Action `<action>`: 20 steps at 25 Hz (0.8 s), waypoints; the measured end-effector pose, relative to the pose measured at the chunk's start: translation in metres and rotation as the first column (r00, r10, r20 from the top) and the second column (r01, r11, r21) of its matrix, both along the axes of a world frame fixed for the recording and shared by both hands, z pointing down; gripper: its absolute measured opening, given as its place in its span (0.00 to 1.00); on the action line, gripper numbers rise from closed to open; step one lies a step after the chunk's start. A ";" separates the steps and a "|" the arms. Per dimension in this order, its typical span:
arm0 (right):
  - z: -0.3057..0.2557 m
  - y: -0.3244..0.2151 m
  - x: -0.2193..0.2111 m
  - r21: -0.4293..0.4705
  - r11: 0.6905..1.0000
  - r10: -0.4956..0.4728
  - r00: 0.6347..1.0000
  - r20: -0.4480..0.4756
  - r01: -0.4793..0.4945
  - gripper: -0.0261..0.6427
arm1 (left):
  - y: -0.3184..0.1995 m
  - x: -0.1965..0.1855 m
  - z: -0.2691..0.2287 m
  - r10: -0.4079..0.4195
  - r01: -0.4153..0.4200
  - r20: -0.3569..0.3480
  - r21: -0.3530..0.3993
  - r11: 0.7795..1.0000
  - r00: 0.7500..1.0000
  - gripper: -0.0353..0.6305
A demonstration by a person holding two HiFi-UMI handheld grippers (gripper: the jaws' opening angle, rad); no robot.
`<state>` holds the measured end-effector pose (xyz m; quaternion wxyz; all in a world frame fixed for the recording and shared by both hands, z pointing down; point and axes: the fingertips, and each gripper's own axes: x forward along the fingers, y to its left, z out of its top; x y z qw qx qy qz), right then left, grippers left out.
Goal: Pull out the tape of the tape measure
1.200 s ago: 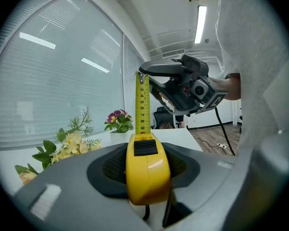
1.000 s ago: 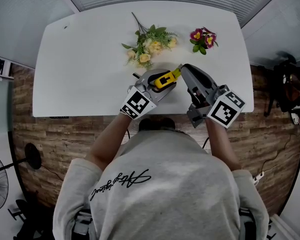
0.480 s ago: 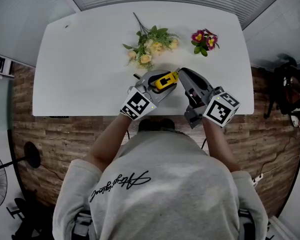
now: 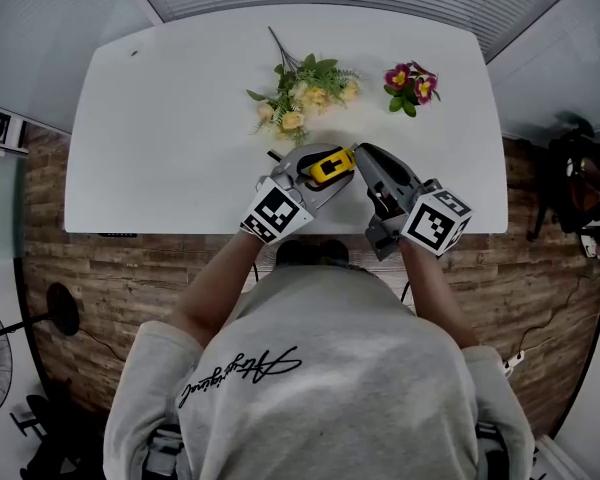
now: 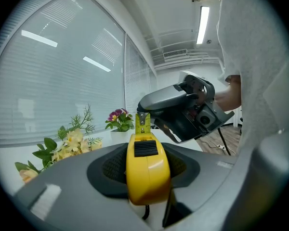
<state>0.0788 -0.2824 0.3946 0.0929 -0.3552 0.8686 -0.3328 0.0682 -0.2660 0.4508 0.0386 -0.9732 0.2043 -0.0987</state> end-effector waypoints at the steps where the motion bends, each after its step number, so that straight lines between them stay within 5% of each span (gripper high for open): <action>1: 0.001 0.000 0.000 -0.001 1.000 0.001 1.000 0.003 -0.001 0.10 | 0.000 0.000 0.000 0.001 -0.001 0.000 0.000 1.000 1.000 0.31; 20: 0.031 -0.003 -0.003 -0.057 0.998 0.011 0.999 -0.030 -0.013 0.10 | -0.001 -0.002 0.001 0.002 -0.002 -0.022 -0.032 0.999 1.000 0.31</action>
